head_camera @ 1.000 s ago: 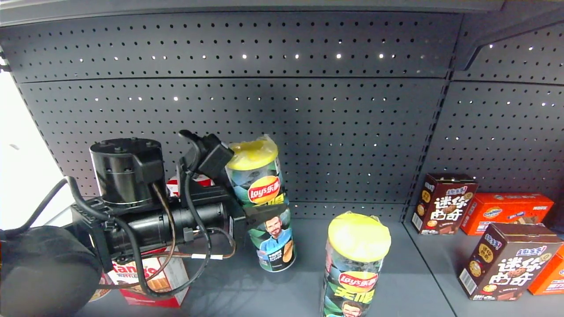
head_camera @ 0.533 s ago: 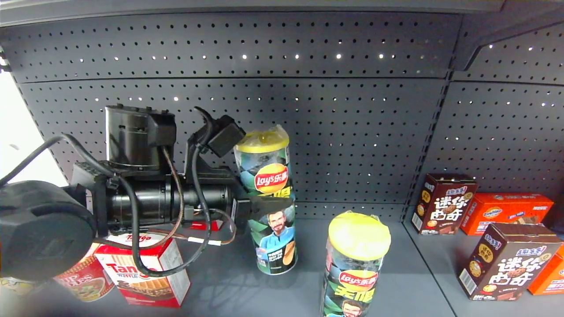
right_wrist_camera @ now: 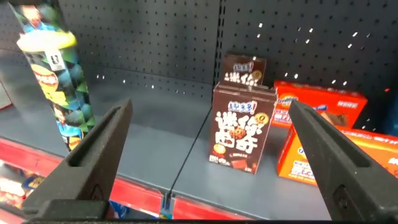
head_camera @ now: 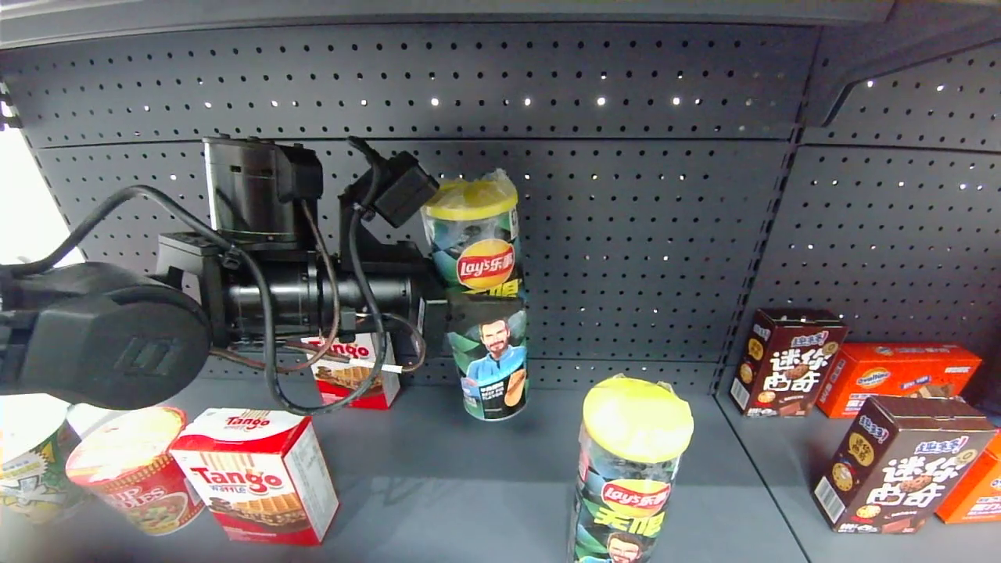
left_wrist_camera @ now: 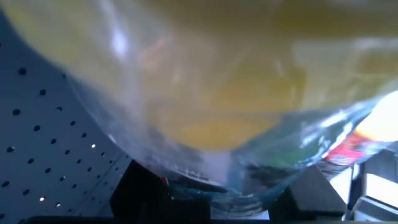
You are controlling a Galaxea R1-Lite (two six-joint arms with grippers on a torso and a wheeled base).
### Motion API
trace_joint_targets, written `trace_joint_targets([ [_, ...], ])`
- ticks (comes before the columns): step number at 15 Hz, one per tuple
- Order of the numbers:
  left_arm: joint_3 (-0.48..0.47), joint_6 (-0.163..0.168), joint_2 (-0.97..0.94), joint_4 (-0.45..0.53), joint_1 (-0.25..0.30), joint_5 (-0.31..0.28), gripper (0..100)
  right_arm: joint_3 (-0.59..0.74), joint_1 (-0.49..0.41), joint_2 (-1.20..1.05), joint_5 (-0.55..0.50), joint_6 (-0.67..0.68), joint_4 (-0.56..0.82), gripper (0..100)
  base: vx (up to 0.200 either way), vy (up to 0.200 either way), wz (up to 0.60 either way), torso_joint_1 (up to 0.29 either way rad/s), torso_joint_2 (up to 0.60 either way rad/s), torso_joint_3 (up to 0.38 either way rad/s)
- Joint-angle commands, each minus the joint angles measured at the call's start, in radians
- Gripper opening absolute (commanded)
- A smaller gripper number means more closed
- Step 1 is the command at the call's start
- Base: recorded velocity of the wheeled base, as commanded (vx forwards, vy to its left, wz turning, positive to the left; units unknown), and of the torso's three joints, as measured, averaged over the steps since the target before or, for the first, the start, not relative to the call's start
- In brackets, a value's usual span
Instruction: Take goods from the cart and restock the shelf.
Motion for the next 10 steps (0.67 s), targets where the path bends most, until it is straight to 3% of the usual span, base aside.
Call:
trace_joint_targets([
  [1, -0.008, 0.034, 0.083, -0.008, 0.004, -0.003, 0, 0.002, -0.008, -0.008, 0.000, -0.002, 0.007, 100, 0.000, 0.000, 0.00, 0.000, 0.00, 0.000],
  [6, -0.026, 0.129, 0.174, -0.008, -0.001, -0.012, 0, 0.017, -0.005, -0.008, 0.003, -0.002, 0.006, 100, 0.000, 0.000, 0.00, 0.000, 0.00, 0.000],
  [10, -0.129, 0.131, 0.252, -0.008, -0.004, -0.049, 0, 0.026, -0.002, -0.009, 0.003, 0.000, 0.004, 100, 0.000, 0.000, 0.00, 0.000, 0.00, 0.000],
])
